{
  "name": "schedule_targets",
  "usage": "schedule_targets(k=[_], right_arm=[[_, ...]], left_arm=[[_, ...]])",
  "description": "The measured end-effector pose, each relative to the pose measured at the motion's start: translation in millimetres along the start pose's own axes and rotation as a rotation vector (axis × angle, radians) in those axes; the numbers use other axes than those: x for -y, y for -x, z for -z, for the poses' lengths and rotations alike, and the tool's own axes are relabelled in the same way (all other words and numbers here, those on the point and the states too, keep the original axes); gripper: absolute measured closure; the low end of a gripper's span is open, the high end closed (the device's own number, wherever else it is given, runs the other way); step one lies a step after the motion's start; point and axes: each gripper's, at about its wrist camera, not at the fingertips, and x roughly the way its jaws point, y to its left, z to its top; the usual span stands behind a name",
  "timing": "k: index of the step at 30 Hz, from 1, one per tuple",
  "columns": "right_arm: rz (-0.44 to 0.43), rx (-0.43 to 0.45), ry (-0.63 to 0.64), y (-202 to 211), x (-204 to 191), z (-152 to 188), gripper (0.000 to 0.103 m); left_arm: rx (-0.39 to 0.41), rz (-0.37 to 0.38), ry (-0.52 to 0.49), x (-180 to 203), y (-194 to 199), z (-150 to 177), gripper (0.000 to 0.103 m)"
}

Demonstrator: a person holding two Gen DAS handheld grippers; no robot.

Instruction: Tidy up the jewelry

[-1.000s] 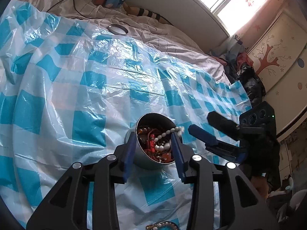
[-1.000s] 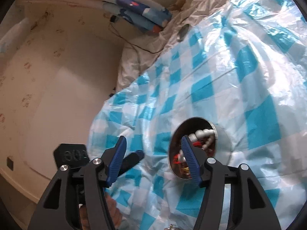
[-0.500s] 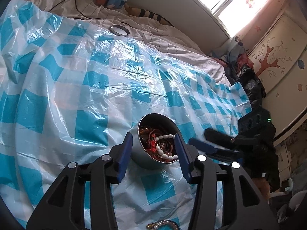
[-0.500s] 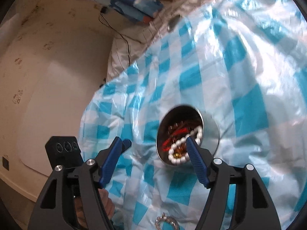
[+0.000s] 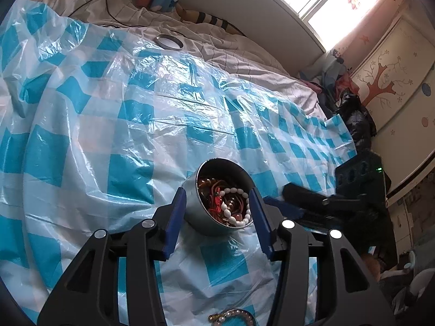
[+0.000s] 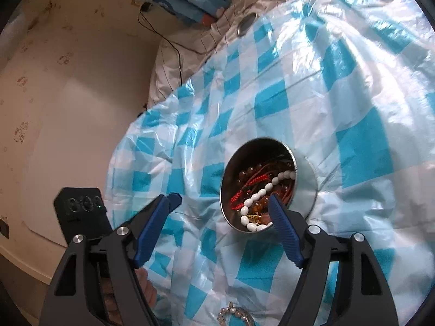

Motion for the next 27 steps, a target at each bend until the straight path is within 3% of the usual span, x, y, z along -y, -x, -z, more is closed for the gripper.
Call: schedule_targets(k=[12, 19, 27], right_arm=[[0.146, -0.002, 0.122, 55, -13, 37, 0.023], [0.171, -0.04, 0.119, 63, -6, 63, 0.023], [0.185, -0.078, 0.106, 72, 1, 94, 0.023]], left_arm=[[-0.093, -0.047, -0.165, 22, 17, 38, 0.054], [-0.184, -0.049, -0.26, 37, 20, 80, 0.054], [-0.243, -0.108, -0.317, 38, 12, 124, 0.054]])
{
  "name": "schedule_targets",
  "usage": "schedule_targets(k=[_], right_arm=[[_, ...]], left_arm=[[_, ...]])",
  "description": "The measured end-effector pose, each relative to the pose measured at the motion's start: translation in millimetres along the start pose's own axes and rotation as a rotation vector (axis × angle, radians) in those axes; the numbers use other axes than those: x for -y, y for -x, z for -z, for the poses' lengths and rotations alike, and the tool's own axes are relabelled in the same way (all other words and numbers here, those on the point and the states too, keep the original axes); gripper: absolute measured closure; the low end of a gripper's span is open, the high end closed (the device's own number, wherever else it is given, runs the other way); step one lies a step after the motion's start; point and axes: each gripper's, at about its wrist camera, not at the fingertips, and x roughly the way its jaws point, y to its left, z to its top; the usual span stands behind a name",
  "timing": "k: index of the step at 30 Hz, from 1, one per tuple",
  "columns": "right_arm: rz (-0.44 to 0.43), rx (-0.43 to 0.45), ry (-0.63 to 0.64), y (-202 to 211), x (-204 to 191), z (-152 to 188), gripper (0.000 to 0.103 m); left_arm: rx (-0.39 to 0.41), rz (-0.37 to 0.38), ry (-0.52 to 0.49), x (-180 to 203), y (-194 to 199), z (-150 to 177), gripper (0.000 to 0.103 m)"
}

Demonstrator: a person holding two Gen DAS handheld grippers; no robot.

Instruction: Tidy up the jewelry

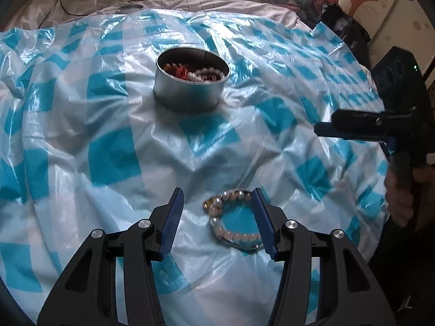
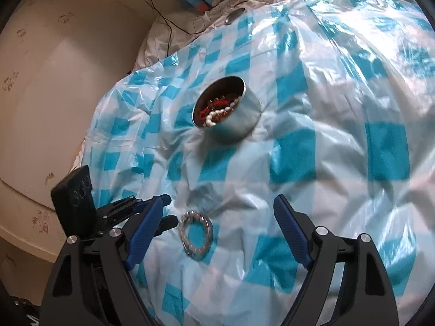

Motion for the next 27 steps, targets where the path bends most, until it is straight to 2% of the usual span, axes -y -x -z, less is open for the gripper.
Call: schedule_targets(k=[6, 7, 9, 11, 13, 17, 22, 24, 27], right_arm=[[-0.01, -0.003, 0.008, 6, -4, 12, 0.023], [-0.01, -0.006, 0.01, 6, -4, 14, 0.023], [-0.008, -0.01, 0.013, 7, -5, 15, 0.023], [-0.005, -0.015, 0.014, 6, -5, 16, 0.023], [-0.004, -0.018, 0.012, 5, -4, 17, 0.023], [-0.006, -0.028, 0.016, 2, -4, 17, 0.023], [-0.007, -0.055, 0.042, -6, -8, 20, 0.023], [0.006, -0.071, 0.08, -12, -15, 24, 0.023], [0.033, -0.106, 0.155, -27, -30, 32, 0.023]], left_arm=[[-0.011, -0.025, -0.026, 12, -8, 10, 0.054], [-0.012, -0.027, -0.022, 12, -9, 11, 0.057], [-0.021, -0.036, -0.018, 11, -11, 13, 0.067], [-0.035, -0.047, -0.024, 11, -15, 13, 0.088], [-0.047, -0.068, -0.045, 12, -16, 14, 0.096], [-0.025, -0.052, -0.055, 14, -6, 9, 0.096], [0.057, 0.026, 0.002, 3, 24, -1, 0.096], [0.093, 0.059, 0.033, -4, 36, -4, 0.096], [0.139, 0.069, 0.071, -14, 52, -9, 0.096]])
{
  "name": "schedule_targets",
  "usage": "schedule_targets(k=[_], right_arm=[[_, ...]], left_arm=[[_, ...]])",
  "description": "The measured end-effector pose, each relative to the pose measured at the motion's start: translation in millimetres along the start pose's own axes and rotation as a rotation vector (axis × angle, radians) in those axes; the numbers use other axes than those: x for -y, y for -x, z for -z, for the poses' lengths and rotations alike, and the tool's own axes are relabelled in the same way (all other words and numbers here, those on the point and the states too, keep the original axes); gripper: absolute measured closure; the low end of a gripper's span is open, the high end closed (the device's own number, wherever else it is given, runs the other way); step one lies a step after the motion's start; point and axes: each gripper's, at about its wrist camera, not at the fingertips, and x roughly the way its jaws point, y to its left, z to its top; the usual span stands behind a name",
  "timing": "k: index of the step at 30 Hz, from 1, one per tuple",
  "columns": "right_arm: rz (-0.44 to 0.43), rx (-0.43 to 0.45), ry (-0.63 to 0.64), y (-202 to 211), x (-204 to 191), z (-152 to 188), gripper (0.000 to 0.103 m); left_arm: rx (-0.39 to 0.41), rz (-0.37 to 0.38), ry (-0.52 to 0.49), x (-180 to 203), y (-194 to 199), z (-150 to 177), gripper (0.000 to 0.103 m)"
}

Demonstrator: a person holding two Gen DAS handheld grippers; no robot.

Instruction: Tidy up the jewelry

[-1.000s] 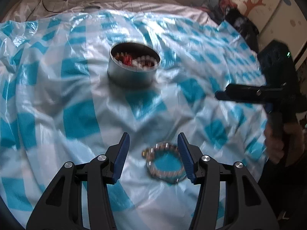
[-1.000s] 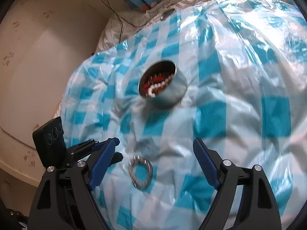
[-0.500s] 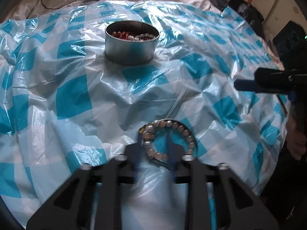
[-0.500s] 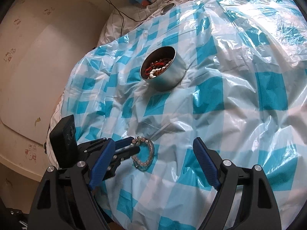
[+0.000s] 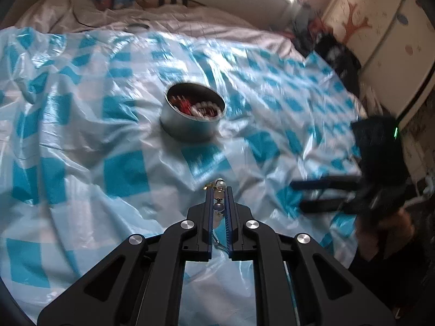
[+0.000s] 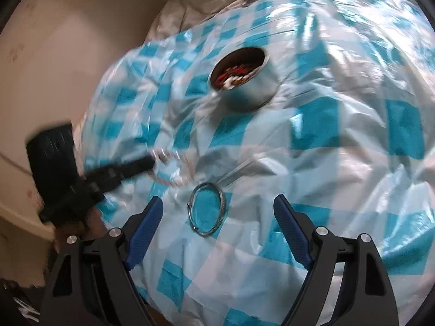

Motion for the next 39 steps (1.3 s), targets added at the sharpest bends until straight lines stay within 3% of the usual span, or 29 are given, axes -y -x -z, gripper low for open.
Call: schedule_targets(k=[6, 7, 9, 14, 16, 17, 18, 20, 29, 35, 39], right_arm=[[0.093, -0.015, 0.115, -25, -22, 8, 0.024], [0.115, -0.011, 0.143, -28, -25, 10, 0.027], [0.142, -0.007, 0.174, -32, -29, 11, 0.044], [0.214, -0.012, 0.269, -50, -39, 16, 0.052], [0.279, -0.025, 0.338, -62, -44, 21, 0.069], [0.313, -0.026, 0.363, -66, -46, 22, 0.088], [0.318, -0.025, 0.373, -66, -47, 22, 0.095], [0.269, -0.022, 0.336, -61, -43, 19, 0.1], [-0.06, 0.081, 0.046, -12, -8, -6, 0.1], [-0.189, 0.165, -0.066, 20, 8, -15, 0.1], [-0.231, 0.205, -0.096, 33, 15, -19, 0.1]], left_arm=[[0.046, -0.007, 0.038, -11, 15, -7, 0.096], [0.05, -0.007, 0.041, -13, 16, -7, 0.096], [0.054, -0.007, 0.045, -15, 18, -8, 0.096], [0.061, -0.001, 0.05, -16, 20, -10, 0.096], [0.062, 0.0, 0.051, -15, 19, -10, 0.096], [0.061, 0.0, 0.05, -14, 19, -10, 0.096], [0.061, 0.001, 0.051, -13, 19, -10, 0.096], [0.063, 0.003, 0.05, -12, 19, -10, 0.096], [0.085, 0.014, 0.06, -11, 22, -15, 0.096], [0.091, 0.018, 0.054, -3, 18, -21, 0.096], [0.094, -0.005, 0.034, 4, 12, -25, 0.096]])
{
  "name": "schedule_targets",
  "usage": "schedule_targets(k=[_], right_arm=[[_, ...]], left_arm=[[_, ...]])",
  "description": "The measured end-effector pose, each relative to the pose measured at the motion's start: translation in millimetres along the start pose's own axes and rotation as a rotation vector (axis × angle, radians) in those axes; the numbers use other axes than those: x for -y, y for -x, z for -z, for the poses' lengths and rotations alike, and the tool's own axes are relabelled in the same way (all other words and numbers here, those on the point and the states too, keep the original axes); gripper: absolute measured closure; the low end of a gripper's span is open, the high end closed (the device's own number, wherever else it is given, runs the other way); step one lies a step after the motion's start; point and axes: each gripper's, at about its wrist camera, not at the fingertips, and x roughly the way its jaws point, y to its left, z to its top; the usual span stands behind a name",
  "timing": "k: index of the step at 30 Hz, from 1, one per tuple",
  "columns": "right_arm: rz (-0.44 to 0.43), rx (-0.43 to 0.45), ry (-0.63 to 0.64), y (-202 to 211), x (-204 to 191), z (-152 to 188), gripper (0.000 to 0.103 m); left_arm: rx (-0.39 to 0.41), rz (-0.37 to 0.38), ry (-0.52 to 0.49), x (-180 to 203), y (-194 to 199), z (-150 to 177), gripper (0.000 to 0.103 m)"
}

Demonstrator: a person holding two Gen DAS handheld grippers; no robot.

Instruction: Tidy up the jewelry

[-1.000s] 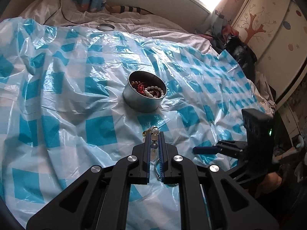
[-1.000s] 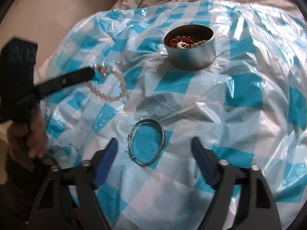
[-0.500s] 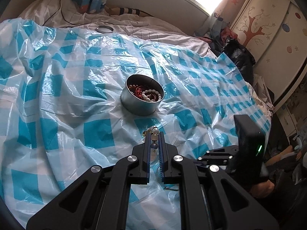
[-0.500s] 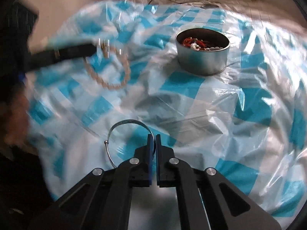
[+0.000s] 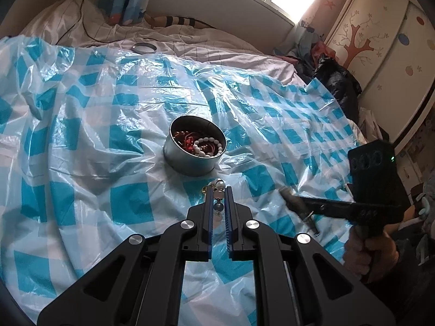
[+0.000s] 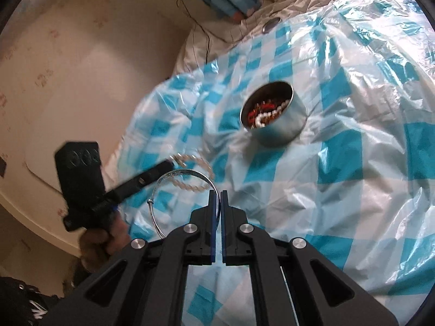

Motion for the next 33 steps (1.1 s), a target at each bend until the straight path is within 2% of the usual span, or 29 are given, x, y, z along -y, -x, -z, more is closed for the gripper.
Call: schedule_targets(k=[16, 24, 33], right_arm=[[-0.092, 0.044, -0.052, 5, 6, -18, 0.099], [-0.111, 0.059, -0.068, 2, 13, -32, 0.099], [-0.146, 0.069, -0.093, -4, 18, -36, 0.099]], left_arm=[[0.046, -0.102, -0.078, 17, -11, -21, 0.096], [0.067, -0.117, -0.092, 18, -20, -36, 0.096], [0.078, -0.124, -0.108, 24, -23, -38, 0.096]])
